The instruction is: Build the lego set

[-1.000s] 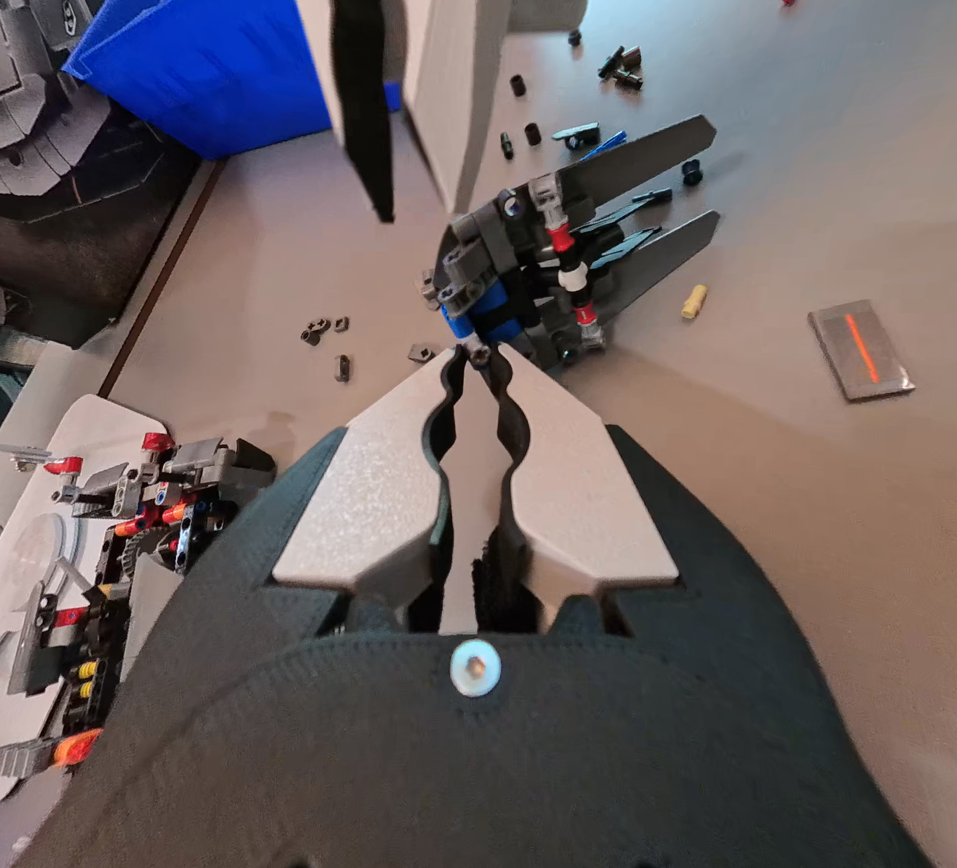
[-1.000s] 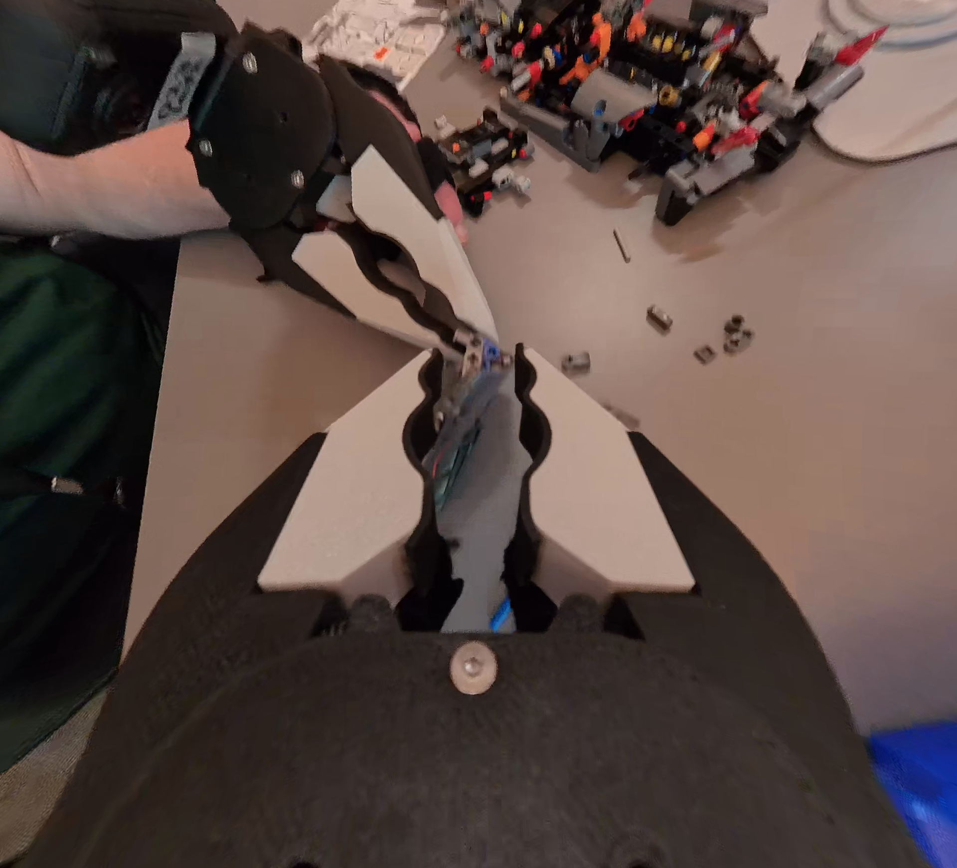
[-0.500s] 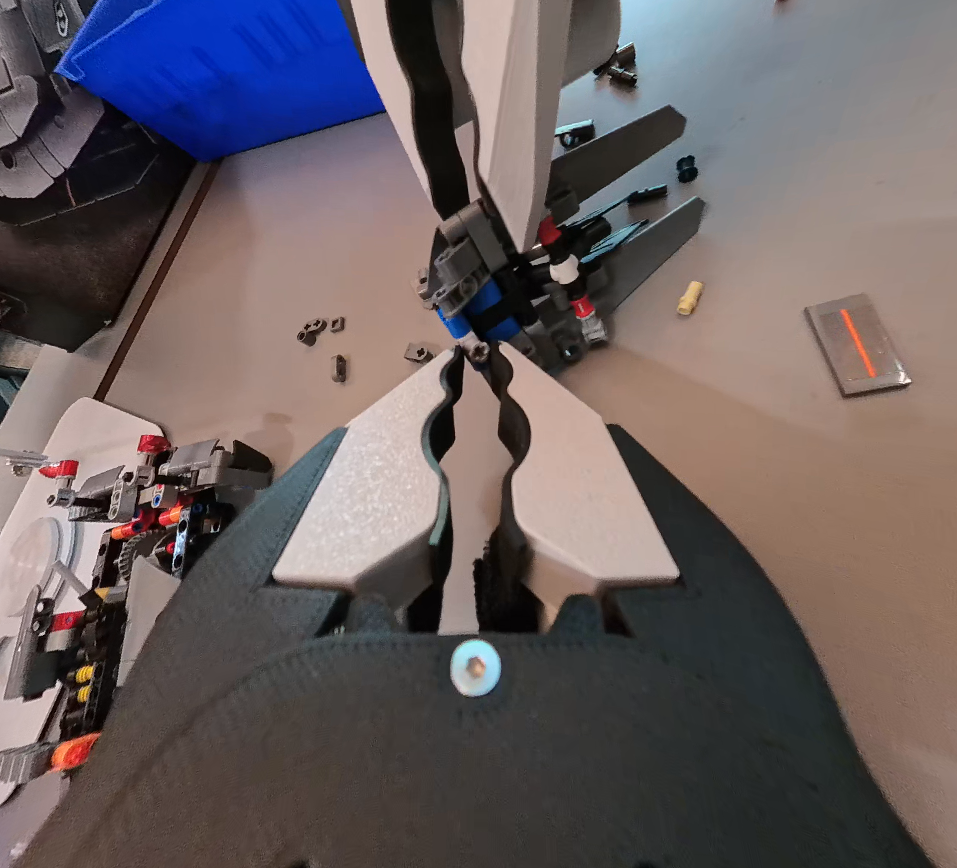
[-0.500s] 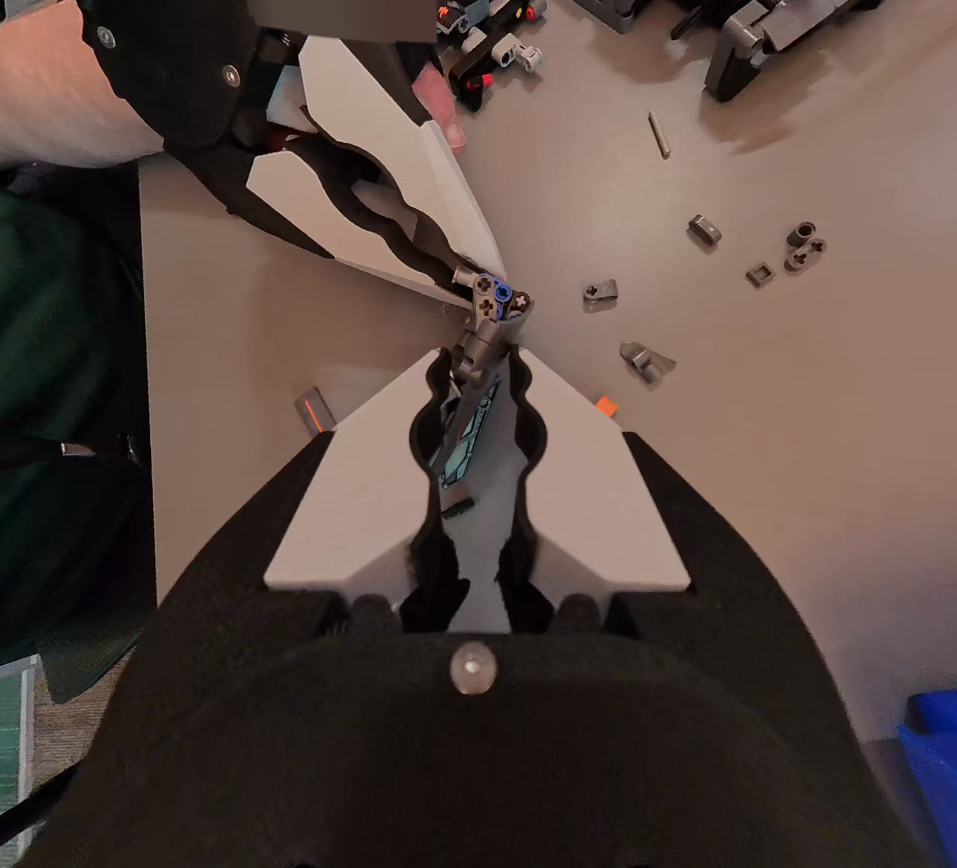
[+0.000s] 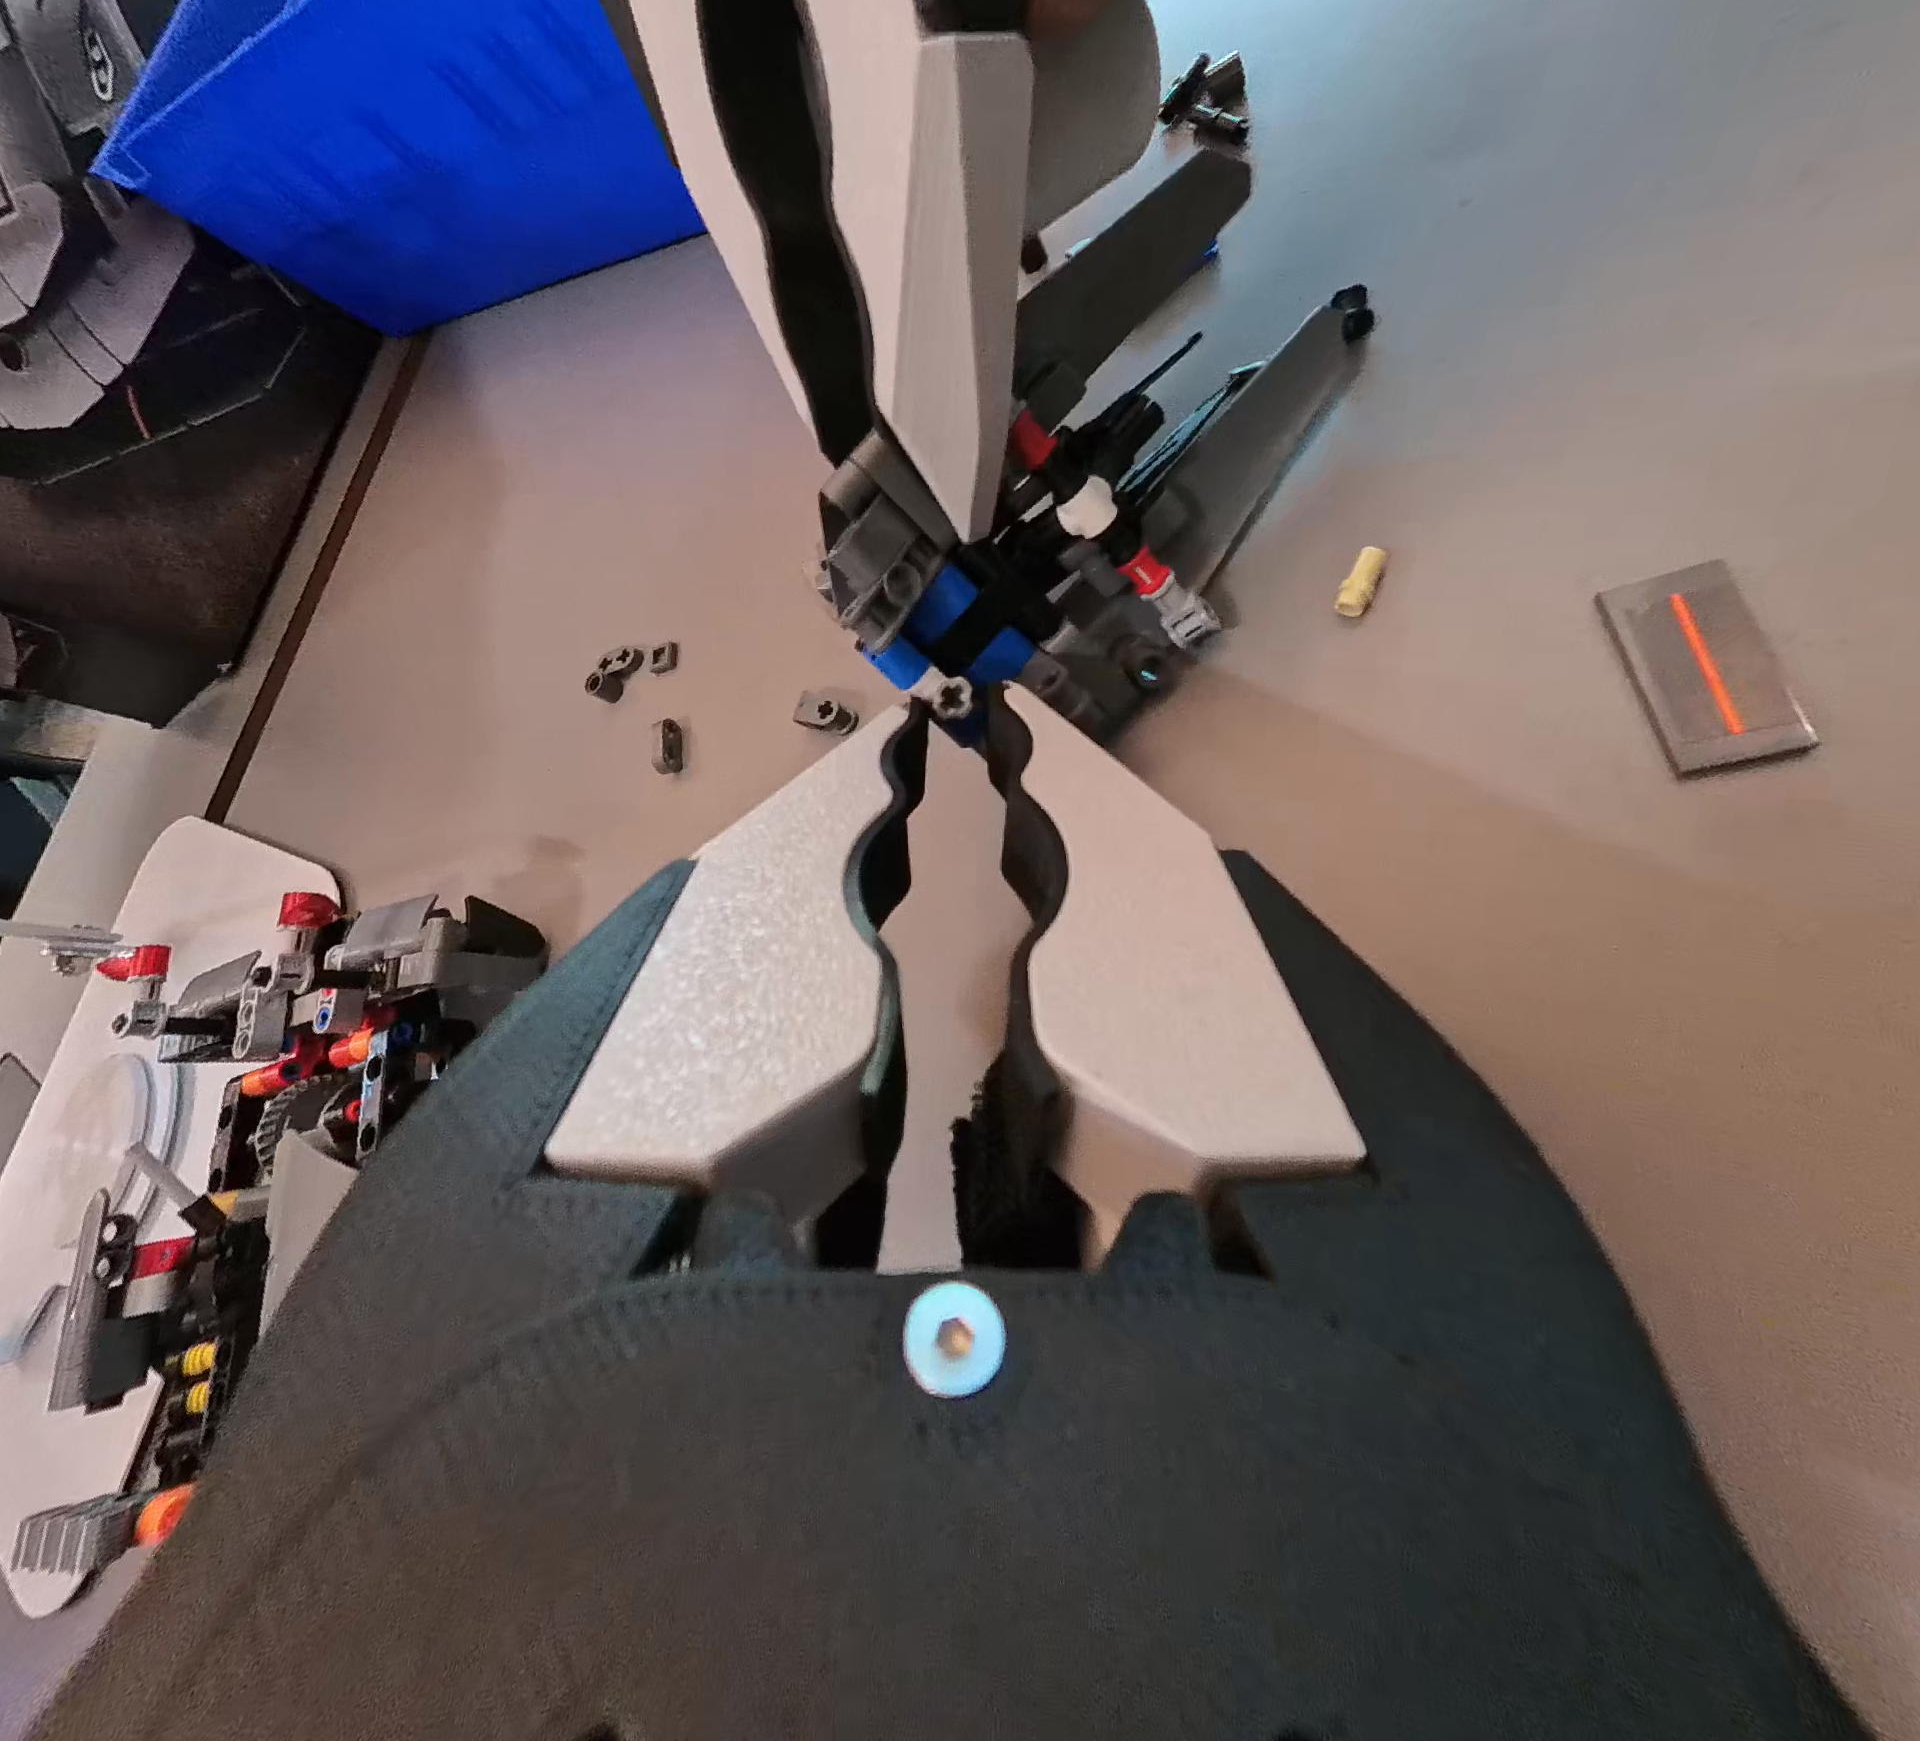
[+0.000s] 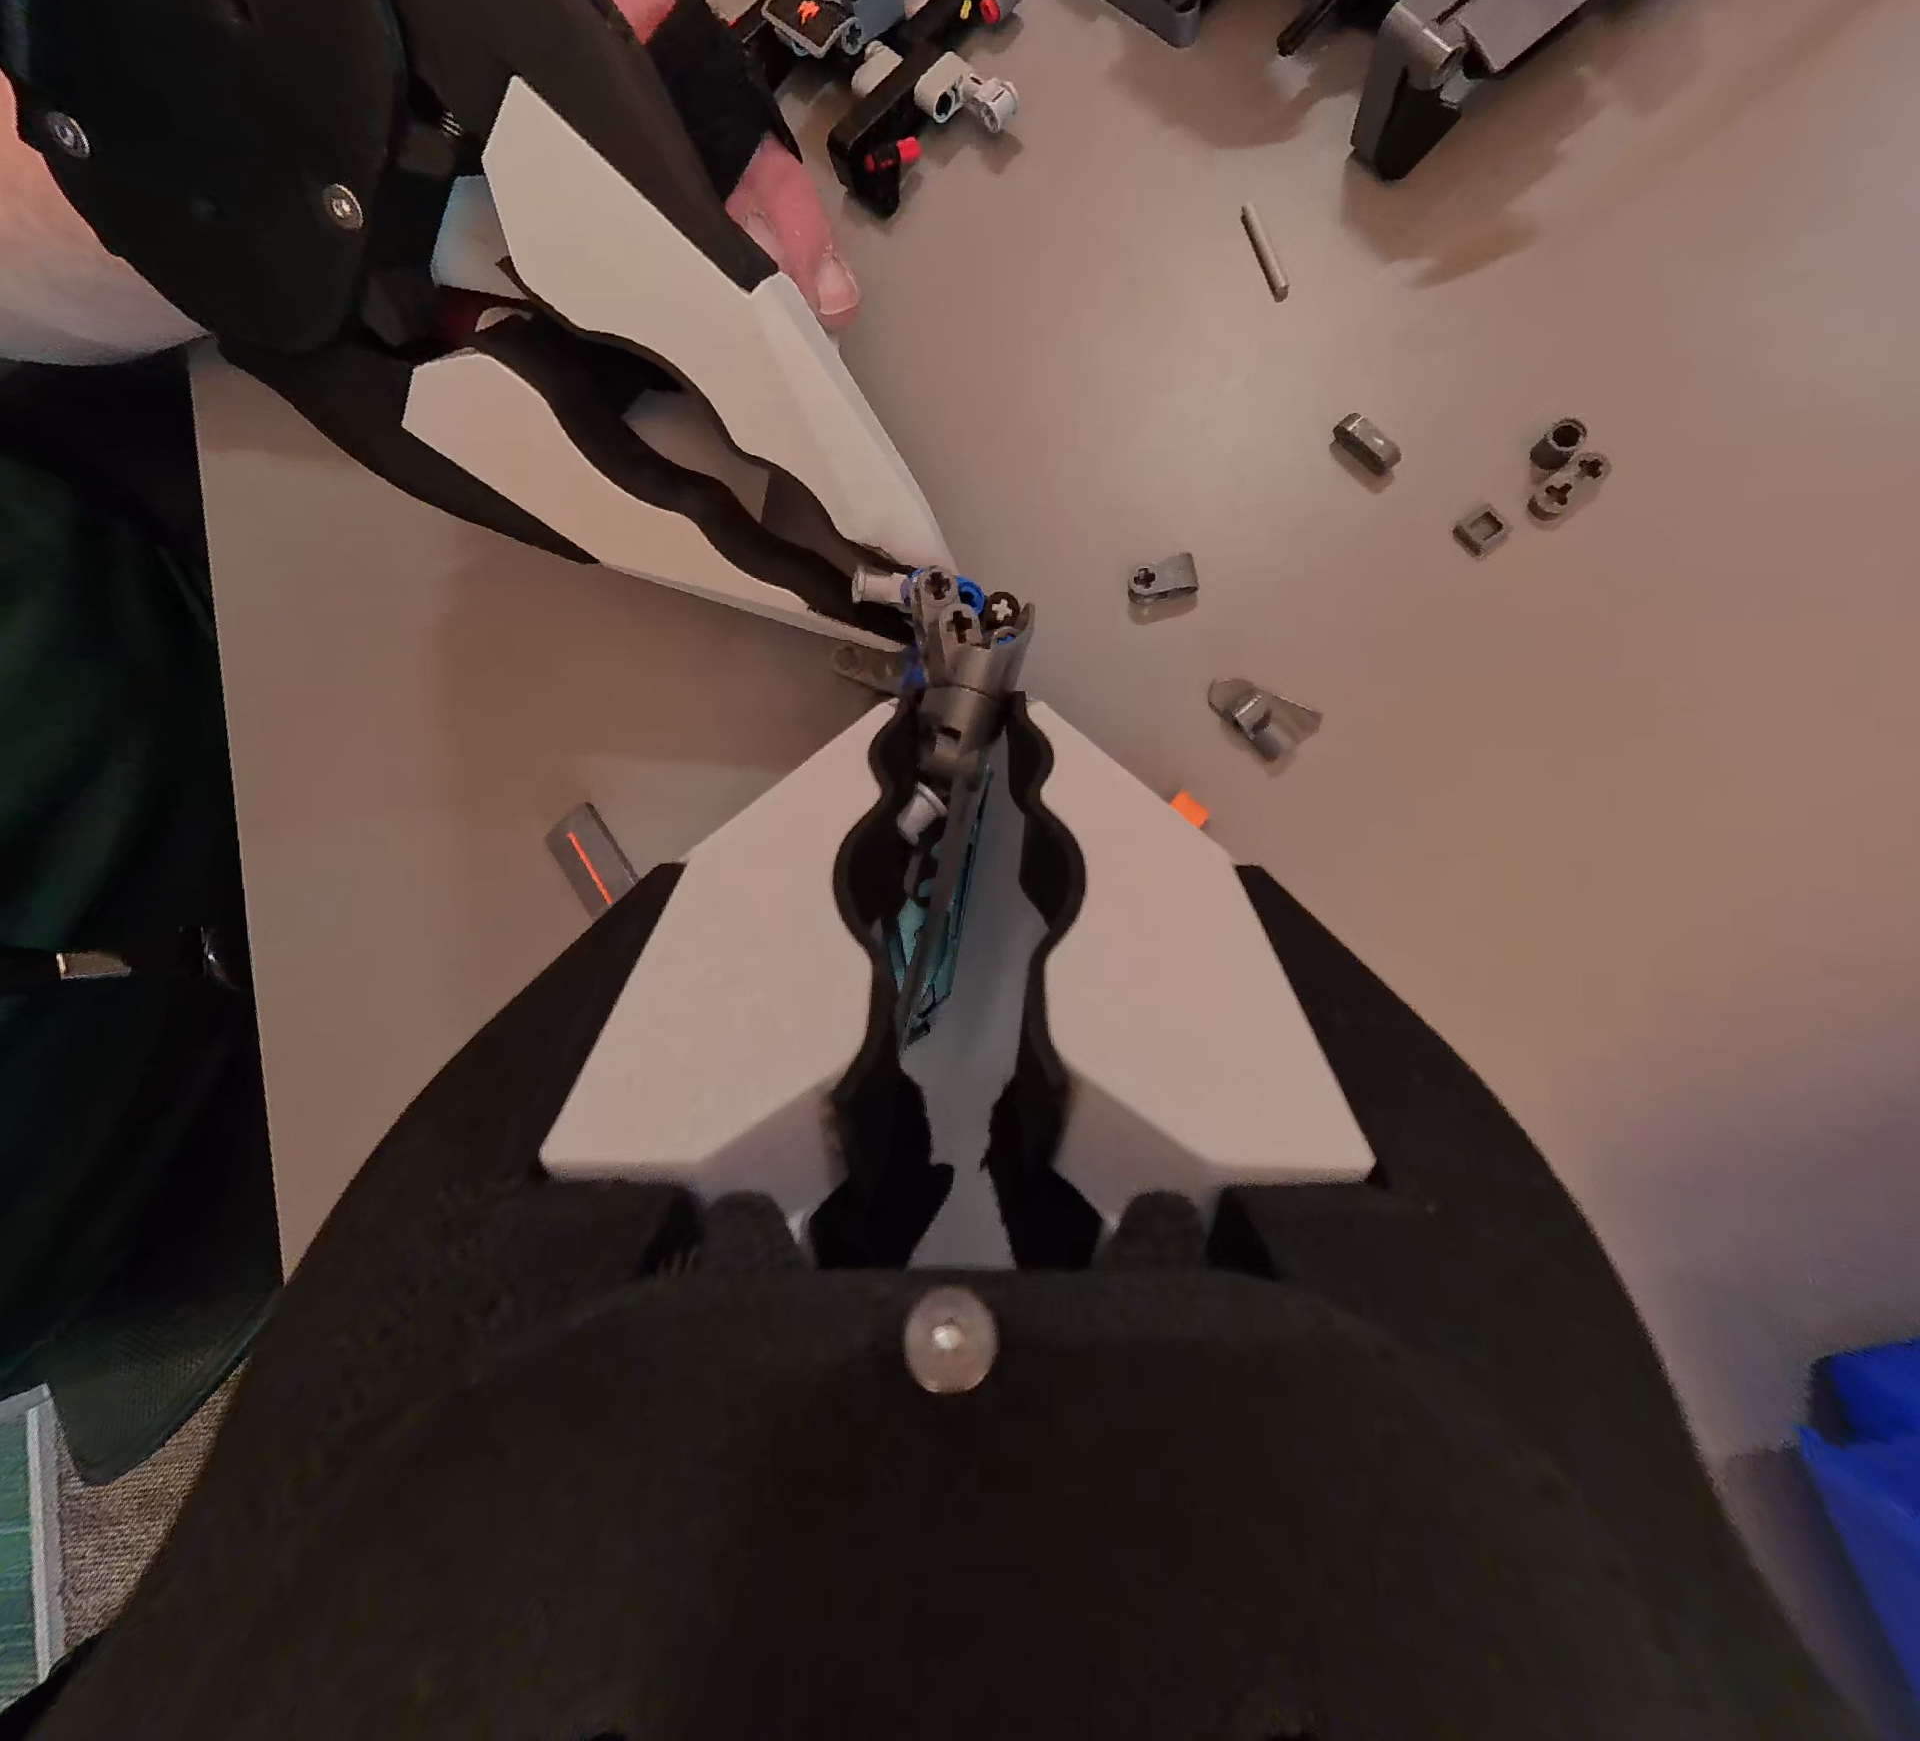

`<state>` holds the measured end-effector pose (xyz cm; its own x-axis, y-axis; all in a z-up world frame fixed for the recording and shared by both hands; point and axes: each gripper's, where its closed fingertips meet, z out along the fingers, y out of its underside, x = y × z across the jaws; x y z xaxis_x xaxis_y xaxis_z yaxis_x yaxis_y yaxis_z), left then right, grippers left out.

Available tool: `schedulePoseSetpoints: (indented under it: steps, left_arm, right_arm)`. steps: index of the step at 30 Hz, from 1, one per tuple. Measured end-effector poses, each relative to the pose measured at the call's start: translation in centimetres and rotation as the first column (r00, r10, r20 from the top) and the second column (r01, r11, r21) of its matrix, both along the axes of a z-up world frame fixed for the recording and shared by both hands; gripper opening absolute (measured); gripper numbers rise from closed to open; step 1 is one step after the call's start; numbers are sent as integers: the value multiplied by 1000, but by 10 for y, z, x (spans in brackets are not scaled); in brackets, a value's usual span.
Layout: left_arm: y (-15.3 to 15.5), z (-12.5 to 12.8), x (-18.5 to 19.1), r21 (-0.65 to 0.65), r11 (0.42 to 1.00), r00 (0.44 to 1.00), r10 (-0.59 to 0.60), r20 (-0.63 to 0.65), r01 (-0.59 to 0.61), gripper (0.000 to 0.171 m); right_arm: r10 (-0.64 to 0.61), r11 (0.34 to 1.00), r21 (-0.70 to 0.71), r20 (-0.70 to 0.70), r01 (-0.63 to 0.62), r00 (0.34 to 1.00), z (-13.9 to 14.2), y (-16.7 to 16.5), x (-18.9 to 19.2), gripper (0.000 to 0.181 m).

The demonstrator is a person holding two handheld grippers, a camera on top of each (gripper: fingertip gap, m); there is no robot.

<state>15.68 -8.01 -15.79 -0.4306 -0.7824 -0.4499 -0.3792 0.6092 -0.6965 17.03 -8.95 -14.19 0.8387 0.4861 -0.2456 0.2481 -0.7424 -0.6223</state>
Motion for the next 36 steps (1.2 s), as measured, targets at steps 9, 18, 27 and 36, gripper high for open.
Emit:
schedulePoseSetpoints:
  steps: [9,18,27,36]
  left_arm:
    - [0,0,1,66,998,1000,8,6,-9,9]
    - [-1,-1,1,109,994,1000,9,7,-10,10]
    - [-1,-2,1,70,997,1000,13,-4,-13,10]
    - [-1,-3,1,113,993,1000,18,1,-18,10]
  right_arm:
    - [-33,999,-9,26,33,999,-1,2,1,14]
    - [-60,998,-18,45,61,997,-2,3,2,14]
    - [-73,997,-16,53,74,996,-3,5,3,14]
    - [-99,995,-21,63,101,993,-4,7,4,14]
